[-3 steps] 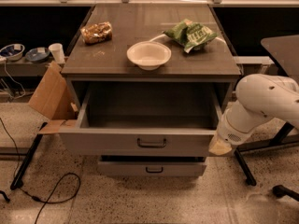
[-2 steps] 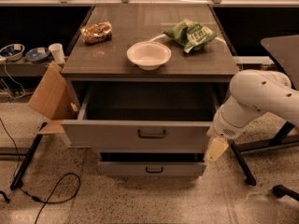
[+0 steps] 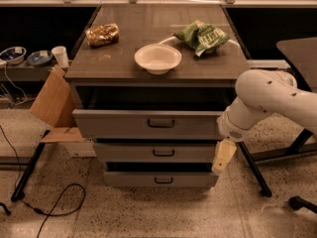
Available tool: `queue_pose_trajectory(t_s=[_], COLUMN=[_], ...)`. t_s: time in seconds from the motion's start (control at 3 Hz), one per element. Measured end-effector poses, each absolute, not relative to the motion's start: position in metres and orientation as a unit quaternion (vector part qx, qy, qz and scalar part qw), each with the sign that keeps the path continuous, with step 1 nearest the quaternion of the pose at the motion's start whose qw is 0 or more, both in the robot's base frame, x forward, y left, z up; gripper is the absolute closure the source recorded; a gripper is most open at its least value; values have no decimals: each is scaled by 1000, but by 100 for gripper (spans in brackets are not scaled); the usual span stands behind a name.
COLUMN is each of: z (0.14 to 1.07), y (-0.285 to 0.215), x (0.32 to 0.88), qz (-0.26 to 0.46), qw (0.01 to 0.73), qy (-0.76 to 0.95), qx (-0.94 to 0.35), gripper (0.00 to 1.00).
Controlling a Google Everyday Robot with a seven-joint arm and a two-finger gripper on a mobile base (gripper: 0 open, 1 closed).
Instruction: Close top drawer
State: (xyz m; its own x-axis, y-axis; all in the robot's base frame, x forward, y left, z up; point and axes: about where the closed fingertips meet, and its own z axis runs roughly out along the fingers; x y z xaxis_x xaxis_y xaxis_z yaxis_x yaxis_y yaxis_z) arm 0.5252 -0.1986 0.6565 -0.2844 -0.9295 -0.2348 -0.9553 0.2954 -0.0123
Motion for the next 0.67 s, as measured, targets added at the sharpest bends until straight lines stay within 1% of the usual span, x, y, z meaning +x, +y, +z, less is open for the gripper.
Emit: queue_pose_trajectory(t_s=[0.67], z=[650], y=[-181], x=[538], qz=[79], qw=[96], qy=[789], qx=[-602], gripper=[0])
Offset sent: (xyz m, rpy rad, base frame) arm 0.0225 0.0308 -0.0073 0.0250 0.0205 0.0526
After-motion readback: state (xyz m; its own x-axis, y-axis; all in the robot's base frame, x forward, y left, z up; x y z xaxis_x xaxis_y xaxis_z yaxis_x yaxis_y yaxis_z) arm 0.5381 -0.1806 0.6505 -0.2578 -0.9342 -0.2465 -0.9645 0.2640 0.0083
